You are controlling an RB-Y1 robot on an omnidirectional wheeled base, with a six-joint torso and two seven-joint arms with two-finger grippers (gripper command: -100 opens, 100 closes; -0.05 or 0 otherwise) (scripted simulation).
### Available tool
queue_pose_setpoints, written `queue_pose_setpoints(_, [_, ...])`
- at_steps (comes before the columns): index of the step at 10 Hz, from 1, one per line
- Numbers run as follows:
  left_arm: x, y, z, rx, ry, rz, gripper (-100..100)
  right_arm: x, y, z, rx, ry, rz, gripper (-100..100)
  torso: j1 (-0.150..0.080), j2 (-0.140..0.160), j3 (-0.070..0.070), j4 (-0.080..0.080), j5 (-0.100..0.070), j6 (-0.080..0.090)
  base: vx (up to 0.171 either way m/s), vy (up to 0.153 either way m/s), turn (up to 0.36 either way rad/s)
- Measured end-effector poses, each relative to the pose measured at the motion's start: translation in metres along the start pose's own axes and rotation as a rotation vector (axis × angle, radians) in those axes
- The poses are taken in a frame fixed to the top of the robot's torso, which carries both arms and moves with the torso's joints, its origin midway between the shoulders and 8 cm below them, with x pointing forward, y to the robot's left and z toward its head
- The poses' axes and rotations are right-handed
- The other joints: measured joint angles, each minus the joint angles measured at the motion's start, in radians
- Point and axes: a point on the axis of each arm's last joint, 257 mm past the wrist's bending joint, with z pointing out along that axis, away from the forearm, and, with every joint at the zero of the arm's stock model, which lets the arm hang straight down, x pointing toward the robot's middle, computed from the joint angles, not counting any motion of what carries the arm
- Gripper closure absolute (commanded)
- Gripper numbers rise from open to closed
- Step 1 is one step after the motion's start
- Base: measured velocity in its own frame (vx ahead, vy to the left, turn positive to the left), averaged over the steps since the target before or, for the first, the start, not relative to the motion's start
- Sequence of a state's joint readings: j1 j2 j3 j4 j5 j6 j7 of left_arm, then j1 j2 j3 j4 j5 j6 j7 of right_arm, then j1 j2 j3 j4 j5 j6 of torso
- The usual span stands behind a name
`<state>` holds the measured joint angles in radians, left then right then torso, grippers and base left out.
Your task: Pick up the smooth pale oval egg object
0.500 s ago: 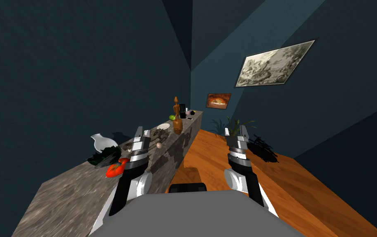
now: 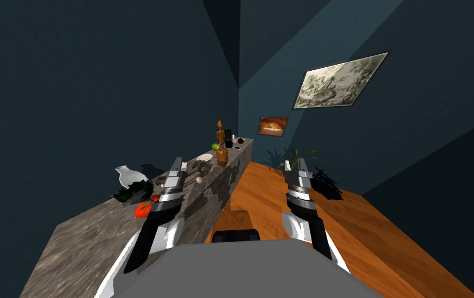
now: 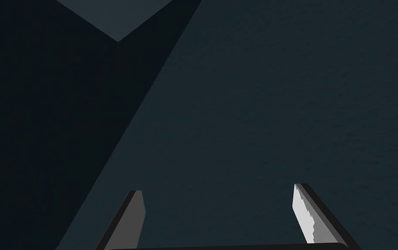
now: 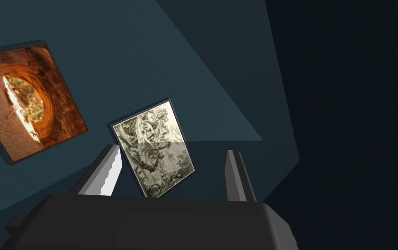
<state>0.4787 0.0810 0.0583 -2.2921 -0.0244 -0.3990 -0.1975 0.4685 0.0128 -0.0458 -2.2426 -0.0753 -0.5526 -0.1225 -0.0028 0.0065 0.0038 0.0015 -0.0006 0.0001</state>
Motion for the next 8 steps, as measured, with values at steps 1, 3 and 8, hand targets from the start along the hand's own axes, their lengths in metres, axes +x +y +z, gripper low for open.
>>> queue_pose_setpoints(1, [-0.002, 0.002, 0.001, -0.009, 0.014, 0.032, -100, 0.000, 0.000, 0.000, 0.000, 0.000, 0.000, 0, 0.001, 0.000, 0.000, 0.000, 0.000, 0.000, -0.082, -0.030, -0.030])
queue_pose_setpoints(3, [-0.006, 0.007, 0.006, -0.031, 0.037, 0.098, -100, 0.000, 0.000, 0.000, 0.000, 0.000, 0.000, 0, 0.000, -0.001, -0.001, 0.000, 0.000, 0.000, -0.063, -0.040, -0.016])
queue_pose_setpoints(8, [-0.016, 0.023, 0.010, -0.105, 0.065, 0.197, -100, 0.000, 0.000, 0.000, 0.000, 0.000, 0.000, 0, 0.001, -0.005, -0.003, -0.001, 0.000, 0.000, -0.033, -0.033, -0.015])
